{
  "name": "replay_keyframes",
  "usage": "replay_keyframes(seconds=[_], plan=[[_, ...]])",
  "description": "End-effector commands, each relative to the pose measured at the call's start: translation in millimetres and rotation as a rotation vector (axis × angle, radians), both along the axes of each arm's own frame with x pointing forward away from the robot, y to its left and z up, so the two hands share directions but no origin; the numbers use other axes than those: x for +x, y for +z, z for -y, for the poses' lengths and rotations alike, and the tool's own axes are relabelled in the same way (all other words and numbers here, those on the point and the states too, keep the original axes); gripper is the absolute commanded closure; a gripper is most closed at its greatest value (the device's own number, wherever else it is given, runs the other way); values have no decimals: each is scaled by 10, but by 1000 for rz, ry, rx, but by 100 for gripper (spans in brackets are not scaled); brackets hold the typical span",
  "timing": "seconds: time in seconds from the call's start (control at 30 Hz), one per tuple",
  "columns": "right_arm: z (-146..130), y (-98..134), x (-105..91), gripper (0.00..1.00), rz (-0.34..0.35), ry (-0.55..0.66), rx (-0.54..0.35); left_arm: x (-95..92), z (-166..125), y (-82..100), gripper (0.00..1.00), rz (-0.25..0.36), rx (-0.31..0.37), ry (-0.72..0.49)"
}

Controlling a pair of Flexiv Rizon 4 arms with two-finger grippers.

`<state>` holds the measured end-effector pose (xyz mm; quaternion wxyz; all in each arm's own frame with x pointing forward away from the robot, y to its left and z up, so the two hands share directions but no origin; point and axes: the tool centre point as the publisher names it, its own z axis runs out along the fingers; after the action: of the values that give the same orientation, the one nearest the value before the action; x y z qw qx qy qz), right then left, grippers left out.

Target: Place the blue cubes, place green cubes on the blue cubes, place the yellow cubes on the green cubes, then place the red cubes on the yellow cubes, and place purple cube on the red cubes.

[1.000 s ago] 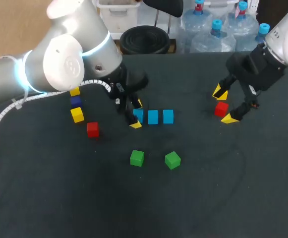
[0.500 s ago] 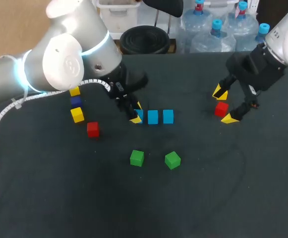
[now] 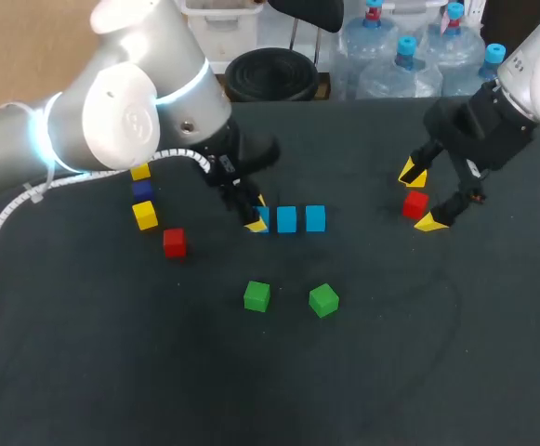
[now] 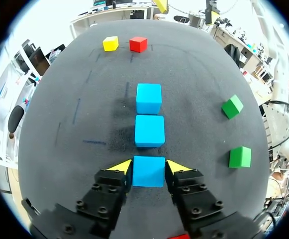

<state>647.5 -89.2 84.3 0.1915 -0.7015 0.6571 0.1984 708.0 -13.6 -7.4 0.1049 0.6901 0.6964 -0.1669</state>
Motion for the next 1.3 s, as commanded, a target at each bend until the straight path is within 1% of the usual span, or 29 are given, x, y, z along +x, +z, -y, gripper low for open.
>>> replay_keyframes(seconds=[0.03, 0.07, 0.27, 0.47, 0.93, 0.97, 1.0, 1.03, 1.07, 1.3], plan=[[-3, -6, 8, 0, -1, 1, 2, -3, 12, 0, 52, -1, 4, 1], [-3, -6, 8, 0, -1, 1, 2, -2, 13, -1, 50, -1, 4, 1], [-3, -6, 8, 0, -1, 1, 2, 5, 6, -2, 51, -3, 5, 7], [-3, -6, 8, 0, -1, 1, 2, 11, -3, 9, 55, 1, 4, 12], [-3, -6, 8, 0, -1, 1, 2, 47, 2, 20, 52, 9, 3, 18], [-3, -6, 8, 0, -1, 1, 2, 48, 7, 26, 49, 10, 2, 18], [-3, -6, 8, 0, -1, 1, 2, 44, 12, 43, 30, 9, 1, 18], [-3, -6, 8, 0, -1, 1, 2, 34, 17, 71, 2, 9, 1, 17], [-3, -6, 8, 0, -1, 1, 2, 22, 15, 109, 0, 13, -6, 13], [-3, -6, 8, 0, -1, 1, 2, -62, -43, 396, 0, 30, -20, 33]])
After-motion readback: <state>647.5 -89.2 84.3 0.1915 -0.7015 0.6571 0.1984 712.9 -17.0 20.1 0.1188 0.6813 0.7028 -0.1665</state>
